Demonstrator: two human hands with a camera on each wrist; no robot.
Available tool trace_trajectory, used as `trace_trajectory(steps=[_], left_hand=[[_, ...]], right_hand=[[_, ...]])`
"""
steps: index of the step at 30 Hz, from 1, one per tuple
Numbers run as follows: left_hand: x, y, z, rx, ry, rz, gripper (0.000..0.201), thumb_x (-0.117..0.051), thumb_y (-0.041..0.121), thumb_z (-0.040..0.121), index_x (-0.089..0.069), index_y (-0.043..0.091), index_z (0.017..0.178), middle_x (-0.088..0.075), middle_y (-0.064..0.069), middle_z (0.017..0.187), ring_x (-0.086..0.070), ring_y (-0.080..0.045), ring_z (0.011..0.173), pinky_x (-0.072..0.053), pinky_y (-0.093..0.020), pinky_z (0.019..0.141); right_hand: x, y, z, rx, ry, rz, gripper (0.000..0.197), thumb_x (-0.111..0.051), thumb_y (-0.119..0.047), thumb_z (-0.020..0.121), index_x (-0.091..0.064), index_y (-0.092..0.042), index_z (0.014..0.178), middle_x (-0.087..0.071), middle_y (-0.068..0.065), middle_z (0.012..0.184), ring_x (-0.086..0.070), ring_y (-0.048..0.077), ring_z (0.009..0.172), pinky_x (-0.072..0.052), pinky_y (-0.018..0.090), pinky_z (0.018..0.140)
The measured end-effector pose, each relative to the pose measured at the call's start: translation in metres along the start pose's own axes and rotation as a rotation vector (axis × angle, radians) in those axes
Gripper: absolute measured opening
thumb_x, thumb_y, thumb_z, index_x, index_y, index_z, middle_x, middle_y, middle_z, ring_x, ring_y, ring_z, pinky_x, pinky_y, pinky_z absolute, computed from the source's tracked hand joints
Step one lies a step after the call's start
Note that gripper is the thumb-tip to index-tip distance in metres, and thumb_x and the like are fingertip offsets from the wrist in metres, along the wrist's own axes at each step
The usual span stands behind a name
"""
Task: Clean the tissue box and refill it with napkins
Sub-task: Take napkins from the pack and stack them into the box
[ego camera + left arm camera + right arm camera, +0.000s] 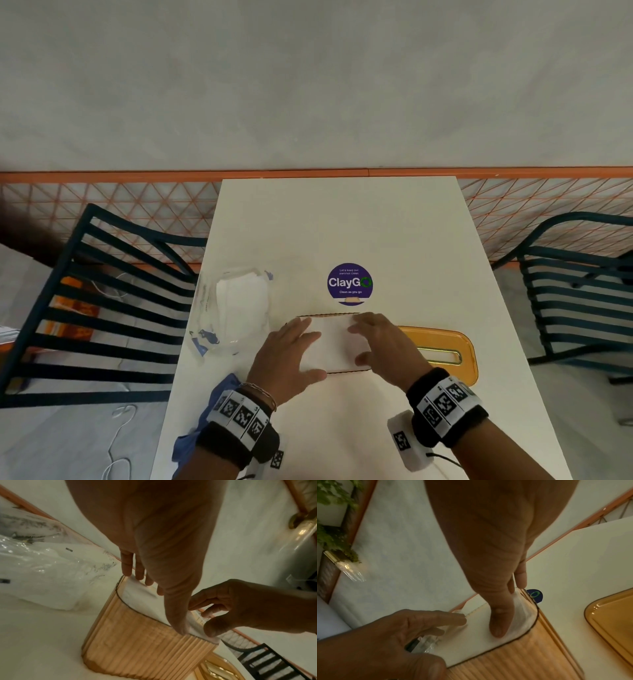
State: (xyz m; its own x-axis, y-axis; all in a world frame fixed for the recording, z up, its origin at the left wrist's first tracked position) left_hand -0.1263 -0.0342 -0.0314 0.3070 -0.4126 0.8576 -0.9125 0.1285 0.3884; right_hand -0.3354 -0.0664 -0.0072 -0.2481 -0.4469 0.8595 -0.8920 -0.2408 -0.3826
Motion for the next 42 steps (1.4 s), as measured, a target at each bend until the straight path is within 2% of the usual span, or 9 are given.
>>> trace_trajectory(steps=[2, 5, 12, 17, 21, 28, 34, 38, 42], left_hand=[[-0.007, -0.002, 0.001, 0.002, -0.060, 0.070, 0.090, -0.062, 0.071, 0.084, -0.025, 0.037, 0.158, -0.003, 0.009, 0.171, 0.000, -0.014, 0.158, -0.011, -0.038, 0.126], [-0.011, -0.004, 0.001, 0.001, -0.077, 0.126, 0.096, -0.069, 0.066, 0.082, -0.021, 0.037, 0.159, -0.002, 0.006, 0.172, 0.000, -0.017, 0.158, -0.011, -0.037, 0.126], [-0.005, -0.005, 0.005, -0.035, -0.052, 0.172, 0.086, -0.072, 0.054, 0.085, -0.027, 0.038, 0.157, -0.015, 0.005, 0.170, -0.009, -0.016, 0.157, -0.013, -0.038, 0.126], [0.007, -0.003, 0.011, -0.039, -0.048, 0.139, 0.082, -0.071, 0.060, 0.083, -0.035, 0.040, 0.153, -0.033, 0.010, 0.163, -0.029, -0.013, 0.150, -0.020, -0.035, 0.123], [0.012, -0.004, 0.014, -0.057, -0.099, 0.149, 0.078, -0.074, 0.055, 0.082, -0.042, 0.038, 0.151, -0.039, 0.012, 0.160, -0.037, -0.011, 0.146, -0.024, -0.034, 0.122], [0.021, -0.007, 0.014, -0.094, -0.154, 0.193, 0.062, -0.073, 0.049, 0.081, -0.058, 0.037, 0.141, -0.046, 0.011, 0.157, -0.044, -0.012, 0.141, -0.029, -0.033, 0.120], [0.023, -0.014, 0.013, -0.094, -0.132, 0.113, 0.034, -0.071, 0.049, 0.086, -0.076, 0.035, 0.116, -0.057, 0.012, 0.147, -0.049, -0.004, 0.137, -0.031, -0.030, 0.116], [0.021, -0.017, 0.011, -0.091, -0.138, 0.085, 0.027, -0.068, 0.051, 0.088, -0.080, 0.036, 0.108, -0.060, 0.011, 0.145, -0.051, -0.006, 0.137, -0.035, -0.033, 0.114], [0.019, -0.017, 0.009, -0.096, -0.085, 0.050, 0.024, -0.067, 0.047, 0.089, -0.081, 0.034, 0.103, -0.062, 0.010, 0.142, -0.054, -0.005, 0.134, -0.038, -0.030, 0.111]], right_hand=[[-0.002, -0.001, -0.002, -0.004, -0.036, -0.053, 0.072, -0.082, -0.031, 0.082, -0.051, -0.021, 0.147, -0.041, -0.001, 0.158, -0.041, 0.019, 0.142, -0.038, 0.032, 0.115], [-0.005, 0.001, -0.003, -0.017, -0.057, -0.090, 0.083, -0.085, -0.038, 0.078, -0.046, -0.021, 0.150, -0.035, 0.001, 0.162, -0.035, 0.022, 0.145, -0.033, 0.035, 0.118], [-0.013, 0.000, 0.000, 0.047, -0.090, -0.195, 0.092, -0.083, -0.046, 0.076, -0.040, -0.023, 0.154, -0.027, 0.002, 0.166, -0.028, 0.023, 0.149, -0.028, 0.038, 0.121], [-0.015, -0.001, 0.002, 0.033, -0.100, -0.197, 0.092, -0.079, -0.054, 0.077, -0.038, -0.023, 0.153, -0.028, 0.003, 0.165, -0.028, 0.024, 0.149, -0.026, 0.039, 0.121], [-0.015, -0.005, 0.005, 0.064, -0.109, -0.212, 0.088, -0.077, -0.055, 0.079, -0.039, -0.026, 0.153, -0.031, 0.003, 0.164, -0.029, 0.024, 0.149, -0.025, 0.040, 0.122], [-0.014, -0.009, 0.006, 0.080, -0.127, -0.235, 0.085, -0.074, -0.054, 0.082, -0.038, -0.026, 0.154, -0.031, 0.003, 0.164, -0.030, 0.025, 0.149, -0.024, 0.041, 0.121], [-0.014, -0.008, 0.008, 0.060, -0.128, -0.186, 0.083, -0.077, -0.054, 0.080, -0.042, -0.028, 0.151, -0.035, 0.002, 0.162, -0.032, 0.024, 0.148, -0.026, 0.041, 0.121], [-0.013, -0.007, 0.007, 0.057, -0.123, -0.172, 0.080, -0.076, -0.054, 0.081, -0.043, -0.028, 0.150, -0.035, 0.001, 0.163, -0.031, 0.024, 0.148, -0.026, 0.042, 0.121], [-0.014, -0.009, 0.005, 0.074, -0.097, -0.138, 0.074, -0.077, -0.053, 0.080, -0.049, -0.032, 0.146, -0.038, -0.001, 0.161, -0.033, 0.024, 0.147, -0.027, 0.041, 0.119]])
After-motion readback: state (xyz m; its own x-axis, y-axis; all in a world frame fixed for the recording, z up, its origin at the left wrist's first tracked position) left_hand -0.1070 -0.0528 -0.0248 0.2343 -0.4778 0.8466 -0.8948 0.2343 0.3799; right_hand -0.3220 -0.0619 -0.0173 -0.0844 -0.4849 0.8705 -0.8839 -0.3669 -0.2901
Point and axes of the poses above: each hand's wrist, its own z-axis towards the middle knuckle, its own x-axis out of the back of the hand, y = z × x, the point moved 3 cm from there along z, towards the middle knuckle
